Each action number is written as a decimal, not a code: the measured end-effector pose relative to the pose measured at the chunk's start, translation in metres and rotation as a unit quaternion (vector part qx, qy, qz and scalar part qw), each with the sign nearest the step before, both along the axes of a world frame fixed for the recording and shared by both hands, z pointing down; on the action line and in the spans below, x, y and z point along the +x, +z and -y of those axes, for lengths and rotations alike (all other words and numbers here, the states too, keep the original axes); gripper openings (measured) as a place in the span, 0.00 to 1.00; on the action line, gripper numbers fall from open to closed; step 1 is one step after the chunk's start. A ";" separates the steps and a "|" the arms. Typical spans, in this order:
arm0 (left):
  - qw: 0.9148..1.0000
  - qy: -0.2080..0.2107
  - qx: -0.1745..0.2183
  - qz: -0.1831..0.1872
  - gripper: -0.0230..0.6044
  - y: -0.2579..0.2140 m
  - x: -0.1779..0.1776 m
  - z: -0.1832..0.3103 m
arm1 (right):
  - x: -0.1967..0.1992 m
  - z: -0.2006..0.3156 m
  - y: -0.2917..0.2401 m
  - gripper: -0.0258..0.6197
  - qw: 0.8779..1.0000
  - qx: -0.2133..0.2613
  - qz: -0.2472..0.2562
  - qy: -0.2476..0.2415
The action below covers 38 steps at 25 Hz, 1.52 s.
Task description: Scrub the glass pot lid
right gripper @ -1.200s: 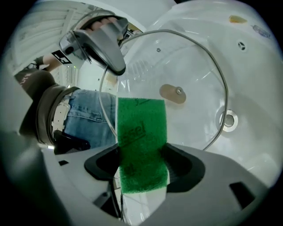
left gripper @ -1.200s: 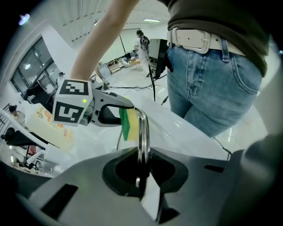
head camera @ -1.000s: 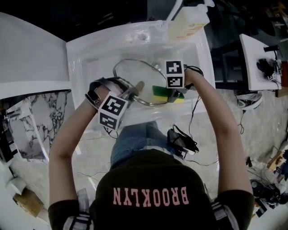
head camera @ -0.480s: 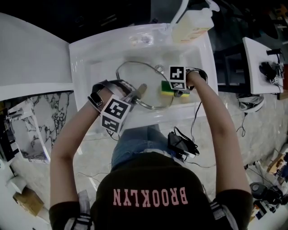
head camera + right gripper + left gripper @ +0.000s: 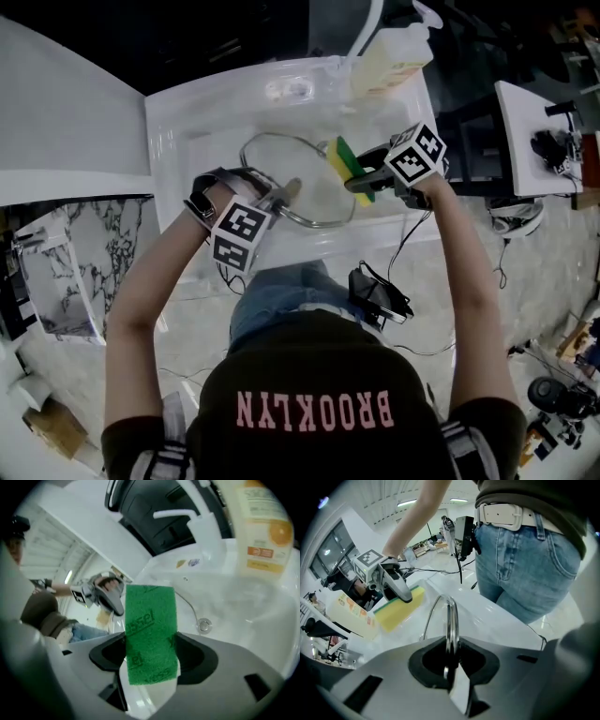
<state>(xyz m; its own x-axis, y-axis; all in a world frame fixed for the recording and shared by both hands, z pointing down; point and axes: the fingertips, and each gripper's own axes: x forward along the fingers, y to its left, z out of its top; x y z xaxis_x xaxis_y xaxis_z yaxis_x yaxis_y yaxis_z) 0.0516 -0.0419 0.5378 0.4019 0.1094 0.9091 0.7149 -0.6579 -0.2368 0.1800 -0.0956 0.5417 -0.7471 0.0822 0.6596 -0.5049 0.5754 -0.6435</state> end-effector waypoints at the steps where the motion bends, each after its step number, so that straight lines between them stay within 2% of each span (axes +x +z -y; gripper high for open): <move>1: 1.000 0.000 -0.001 0.001 0.10 0.000 0.000 0.000 | -0.005 0.004 -0.008 0.50 0.999 -0.002 0.031 0.031; 2: 1.000 0.000 -0.001 0.002 0.10 0.001 0.000 -0.001 | -0.011 0.005 -0.015 0.50 0.997 -0.005 0.059 0.054; 4: 1.000 -0.001 -0.002 0.004 0.10 0.001 0.000 -0.001 | -0.026 0.003 -0.023 0.50 0.992 -0.014 0.101 0.069; 8: 1.000 -0.003 -0.002 0.007 0.10 0.001 0.000 -0.001 | -0.062 -0.011 -0.024 0.50 0.989 -0.034 0.135 0.043; 17: 1.000 -0.005 -0.004 0.014 0.10 0.002 0.000 -0.001 | -0.102 -0.020 0.002 0.50 0.992 -0.086 0.086 0.024; 21: 1.000 -0.004 -0.006 0.017 0.10 0.003 0.000 -0.002 | -0.109 -0.023 0.011 0.50 0.992 -0.102 0.067 0.041; 24: 1.000 -0.004 -0.006 0.019 0.10 0.003 -0.001 -0.002 | -0.111 -0.026 0.011 0.54 0.990 -0.101 0.079 0.061; 27: 1.000 -0.004 -0.006 0.018 0.10 0.003 0.000 -0.001 | -0.111 -0.025 0.010 0.54 0.988 -0.096 0.089 0.077; 33: 1.000 -0.005 -0.006 0.020 0.10 0.002 0.000 -0.002 | -0.103 -0.019 0.003 0.54 0.975 -0.130 0.137 0.119; 36: 1.000 -0.005 -0.006 0.019 0.10 0.003 -0.001 -0.002 | -0.101 -0.023 0.006 0.50 0.977 -0.131 0.134 0.104; 38: 1.000 -0.004 -0.007 0.020 0.10 0.003 -0.001 -0.002 | -0.100 -0.026 0.010 0.50 0.984 -0.119 0.114 0.073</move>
<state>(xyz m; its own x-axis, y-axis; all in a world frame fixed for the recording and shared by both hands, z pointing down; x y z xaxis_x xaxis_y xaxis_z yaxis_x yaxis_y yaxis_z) 0.0510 -0.0394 0.5407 0.3662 0.1189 0.9229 0.7176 -0.6675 -0.1988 0.0801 -0.0698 0.5520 -0.8884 0.0948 0.4491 -0.3986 0.3258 -0.8573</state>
